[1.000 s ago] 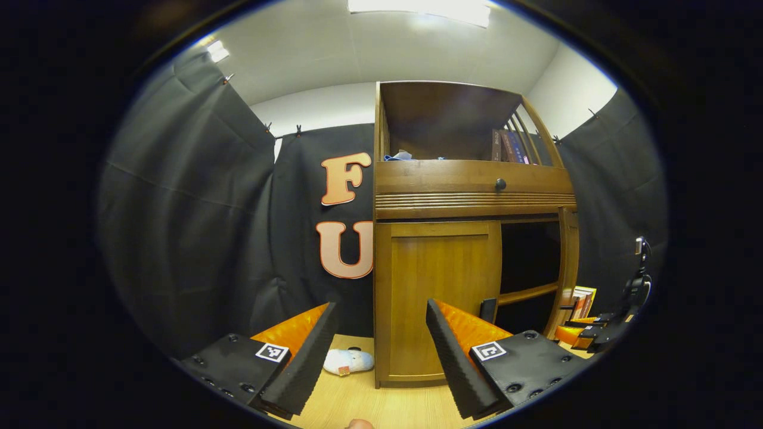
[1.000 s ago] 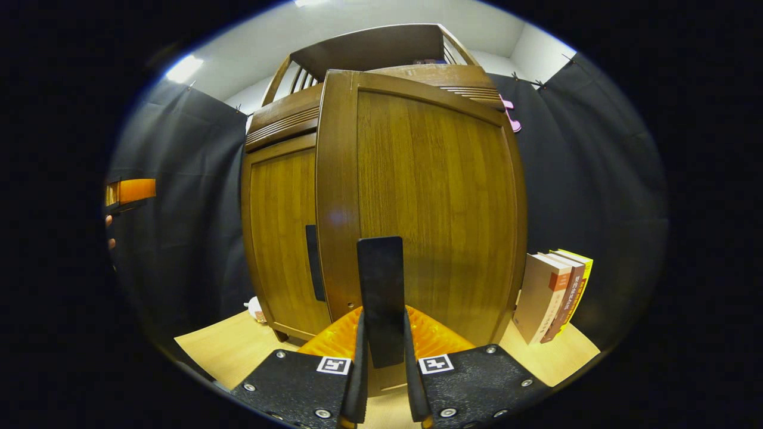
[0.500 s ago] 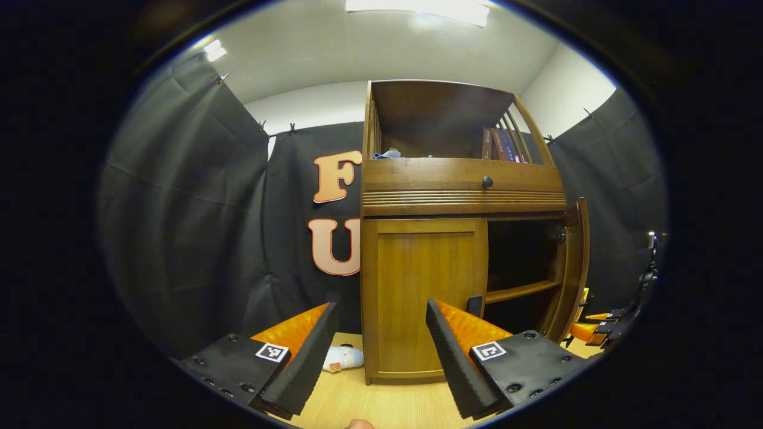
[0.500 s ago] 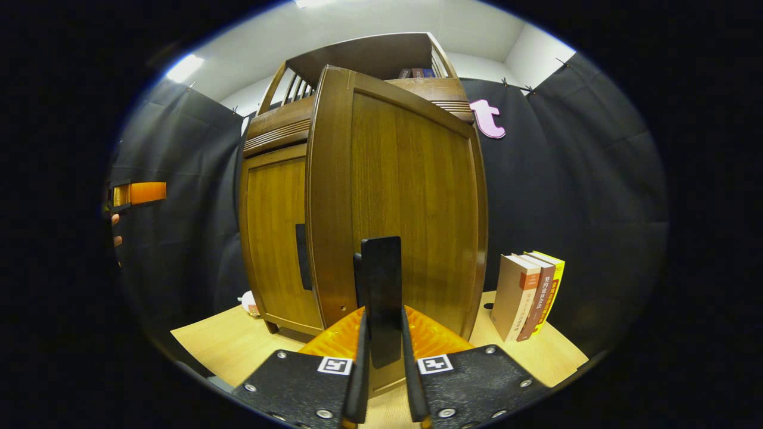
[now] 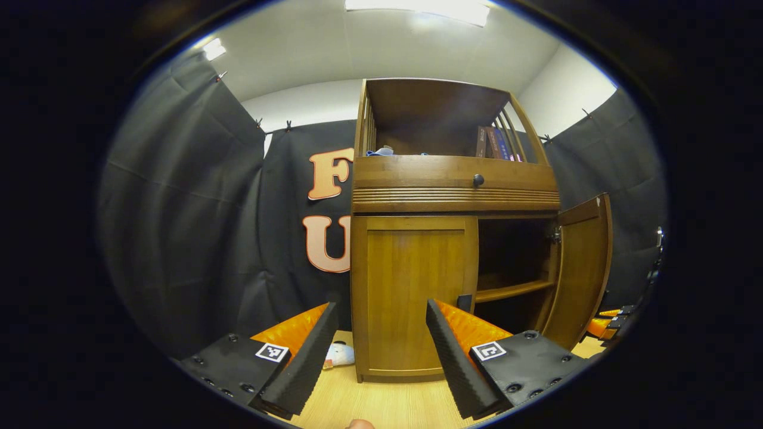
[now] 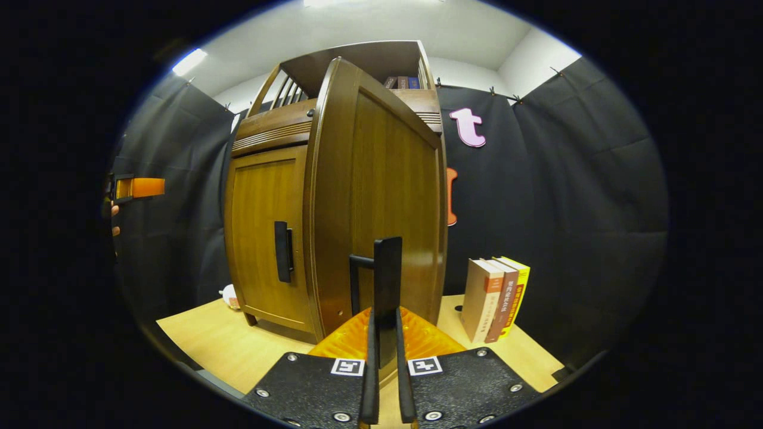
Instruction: Open the right door of the double-door shoe cabinet with the right hand, and open the left door with the left hand.
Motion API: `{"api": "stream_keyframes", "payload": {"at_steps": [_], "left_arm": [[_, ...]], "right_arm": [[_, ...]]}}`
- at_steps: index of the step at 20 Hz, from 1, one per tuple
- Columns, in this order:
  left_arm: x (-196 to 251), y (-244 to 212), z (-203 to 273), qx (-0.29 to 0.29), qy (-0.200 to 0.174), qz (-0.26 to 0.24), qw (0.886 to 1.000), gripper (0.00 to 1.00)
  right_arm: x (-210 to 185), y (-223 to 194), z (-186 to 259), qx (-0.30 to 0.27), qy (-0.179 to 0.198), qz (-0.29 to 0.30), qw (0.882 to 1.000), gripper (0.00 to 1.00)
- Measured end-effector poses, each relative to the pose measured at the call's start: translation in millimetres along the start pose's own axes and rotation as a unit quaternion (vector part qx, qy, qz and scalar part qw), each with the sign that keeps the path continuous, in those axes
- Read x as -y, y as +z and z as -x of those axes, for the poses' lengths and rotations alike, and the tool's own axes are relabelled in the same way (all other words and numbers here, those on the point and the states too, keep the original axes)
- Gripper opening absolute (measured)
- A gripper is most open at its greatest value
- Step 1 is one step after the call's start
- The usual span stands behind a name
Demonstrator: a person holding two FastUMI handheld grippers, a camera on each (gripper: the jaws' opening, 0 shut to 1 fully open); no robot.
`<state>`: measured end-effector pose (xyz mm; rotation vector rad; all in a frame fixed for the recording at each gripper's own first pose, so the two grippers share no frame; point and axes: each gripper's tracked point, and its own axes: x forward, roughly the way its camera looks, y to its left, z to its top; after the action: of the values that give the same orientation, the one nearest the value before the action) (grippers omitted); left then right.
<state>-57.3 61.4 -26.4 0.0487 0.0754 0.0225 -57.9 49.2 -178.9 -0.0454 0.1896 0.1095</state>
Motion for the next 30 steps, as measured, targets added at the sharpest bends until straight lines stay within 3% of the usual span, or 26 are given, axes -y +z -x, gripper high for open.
{"api": "stream_keyframes", "payload": {"at_steps": [3, 4, 5, 7, 8, 23, 25, 26, 27, 28, 30], "left_arm": [[8, 0, 2, 0.0, -0.006, 0.0, 1.0, 0.94], [10, 0, 3, 0.0, -0.007, -0.001, 1.0, 0.94], [12, 0, 4, 0.0, -0.007, -0.002, 1.0, 0.94], [16, -4, 6, -0.004, -0.008, -0.007, 1.0, 0.94], [16, -4, 3, -0.004, -0.006, -0.007, 1.0, 0.94], [45, -4, -4, -0.012, -0.013, -0.003, 1.0, 0.94], [46, -3, -5, -0.01, -0.011, -0.005, 1.0, 0.94], [47, -3, -5, -0.009, -0.009, -0.004, 1.0, 0.94], [48, -3, -5, -0.01, -0.008, -0.003, 1.0, 0.94], [49, -5, -5, -0.011, -0.008, -0.001, 1.0, 0.94], [53, -6, -7, -0.013, -0.009, 0.001, 1.0, 0.94]], "right_arm": [[16, 0, 6, -0.002, -0.009, -0.001, 1.0, 0.09], [21, 0, 8, -0.002, -0.01, 0.001, 1.0, 0.14], [25, -1, 10, -0.002, -0.011, 0.002, 1.0, 0.09], [30, 0, 10, 0.001, -0.009, -0.001, 1.0, 0.14], [32, 0, 10, 0.001, -0.006, -0.003, 1.0, 0.08], [98, -2, 12, 0.006, -0.007, 0.005, 1.0, 0.08], [106, -2, 11, 0.006, -0.001, 0.0, 1.0, 0.14], [109, -3, 10, 0.006, 0.002, 0.0, 1.0, 0.07], [113, -3, 10, 0.008, 0.004, 0.0, 1.0, 0.14], [117, -2, 10, 0.01, 0.008, -0.001, 1.0, 0.05], [123, -3, 9, 0.013, 0.017, -0.005, 1.0, 0.04]]}}
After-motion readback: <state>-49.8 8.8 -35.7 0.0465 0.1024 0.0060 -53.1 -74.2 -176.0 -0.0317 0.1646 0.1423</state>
